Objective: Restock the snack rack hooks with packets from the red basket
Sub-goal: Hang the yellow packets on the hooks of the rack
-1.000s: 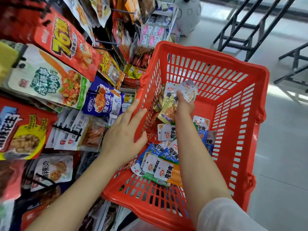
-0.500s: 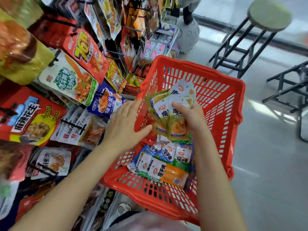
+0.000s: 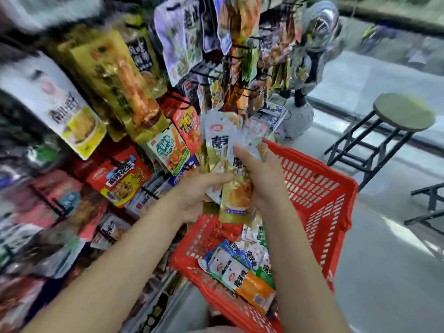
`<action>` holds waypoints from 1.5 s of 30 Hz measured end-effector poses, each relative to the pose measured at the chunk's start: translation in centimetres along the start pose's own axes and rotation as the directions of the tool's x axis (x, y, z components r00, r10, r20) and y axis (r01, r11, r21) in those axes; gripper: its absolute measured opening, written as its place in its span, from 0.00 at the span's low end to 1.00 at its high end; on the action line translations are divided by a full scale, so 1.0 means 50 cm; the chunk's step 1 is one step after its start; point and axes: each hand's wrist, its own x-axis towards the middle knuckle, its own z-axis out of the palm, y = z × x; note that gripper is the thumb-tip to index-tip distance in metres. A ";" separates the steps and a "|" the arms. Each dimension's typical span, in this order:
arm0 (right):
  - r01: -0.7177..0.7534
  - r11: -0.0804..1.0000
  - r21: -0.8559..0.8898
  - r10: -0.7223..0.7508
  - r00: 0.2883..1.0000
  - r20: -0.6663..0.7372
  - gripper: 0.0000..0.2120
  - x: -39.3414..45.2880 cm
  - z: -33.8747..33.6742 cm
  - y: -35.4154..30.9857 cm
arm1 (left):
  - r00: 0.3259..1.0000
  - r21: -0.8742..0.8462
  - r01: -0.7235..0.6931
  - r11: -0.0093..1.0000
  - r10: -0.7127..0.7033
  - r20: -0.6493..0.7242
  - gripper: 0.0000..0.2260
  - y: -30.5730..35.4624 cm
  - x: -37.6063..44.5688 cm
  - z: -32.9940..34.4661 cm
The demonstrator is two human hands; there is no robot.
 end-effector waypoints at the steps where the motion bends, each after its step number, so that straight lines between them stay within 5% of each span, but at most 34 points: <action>1: -0.018 0.999 -0.040 0.018 1.000 0.017 0.06 0.002 0.018 0.006 | 0.998 -0.052 0.007 0.999 -0.010 -0.057 0.29 -0.007 -0.005 -0.007; 2: -0.022 0.993 -0.112 0.028 0.998 0.056 0.05 0.002 0.034 0.014 | 0.995 -0.101 0.004 0.995 -0.014 -0.095 0.31 -0.015 -0.010 -0.017; 5: 0.010 0.910 -0.415 0.095 0.968 0.233 0.24 -0.008 0.044 0.036 | 0.980 -0.207 -0.030 0.978 -0.013 -0.201 0.15 -0.033 -0.024 -0.056; 9: -0.025 0.832 -0.555 0.249 0.910 0.333 0.24 -0.039 0.011 0.051 | 0.962 -0.262 -0.092 0.961 0.019 -0.272 0.19 -0.050 -0.046 -0.068; 14: -0.144 0.892 -0.429 0.267 0.933 0.241 0.19 -0.058 -0.026 0.080 | 0.986 -0.465 -0.072 0.882 -0.008 -0.166 0.15 -0.056 -0.068 -0.048; 22: -0.298 0.937 -0.183 0.307 0.951 0.021 0.52 -0.065 -0.081 0.142 | 0.982 -0.519 -0.088 0.850 -0.012 -0.186 0.25 -0.090 -0.056 -0.021; 27: -0.367 0.930 0.004 0.367 0.930 -0.014 0.36 -0.094 -0.096 0.153 | 0.972 -0.504 -0.085 0.860 -0.039 -0.231 0.12 -0.110 -0.059 -0.012; 30: -0.275 0.942 0.195 0.294 0.953 -0.075 0.23 -0.091 -0.103 0.141 | 0.972 -0.439 -0.078 0.895 -0.030 -0.234 0.13 -0.120 -0.072 -0.017; 31: -0.243 0.949 0.202 0.262 0.962 -0.076 0.28 -0.093 -0.097 0.131 | 0.971 -0.387 -0.073 0.919 -0.024 -0.240 0.11 -0.115 -0.081 -0.011; 35: -0.135 0.976 0.168 0.131 0.991 0.038 0.42 -0.124 -0.021 0.081 | 0.983 -0.264 -0.125 0.956 0.083 -0.166 0.39 -0.079 -0.139 0.008; 37: -0.059 0.996 0.071 0.053 0.996 0.077 0.40 -0.150 0.027 0.030 | 0.971 -0.203 -0.212 0.956 0.182 -0.156 0.32 -0.038 -0.193 0.002; 39: 0.082 0.995 -0.065 -0.072 0.986 0.148 0.22 -0.183 0.079 -0.031 | 0.950 -0.192 -0.290 0.938 0.257 -0.180 0.25 -0.006 -0.260 -0.023; 42: 0.309 0.933 -0.187 -0.245 0.922 0.301 0.08 -0.248 0.173 -0.133 | 0.918 -0.157 -0.373 0.914 0.339 -0.206 0.17 0.043 -0.388 -0.076; 45: 0.516 0.828 -0.219 -0.377 0.803 0.462 0.09 -0.313 0.290 -0.225 | 0.848 -0.049 -0.490 0.871 0.462 -0.261 0.18 0.105 -0.530 -0.149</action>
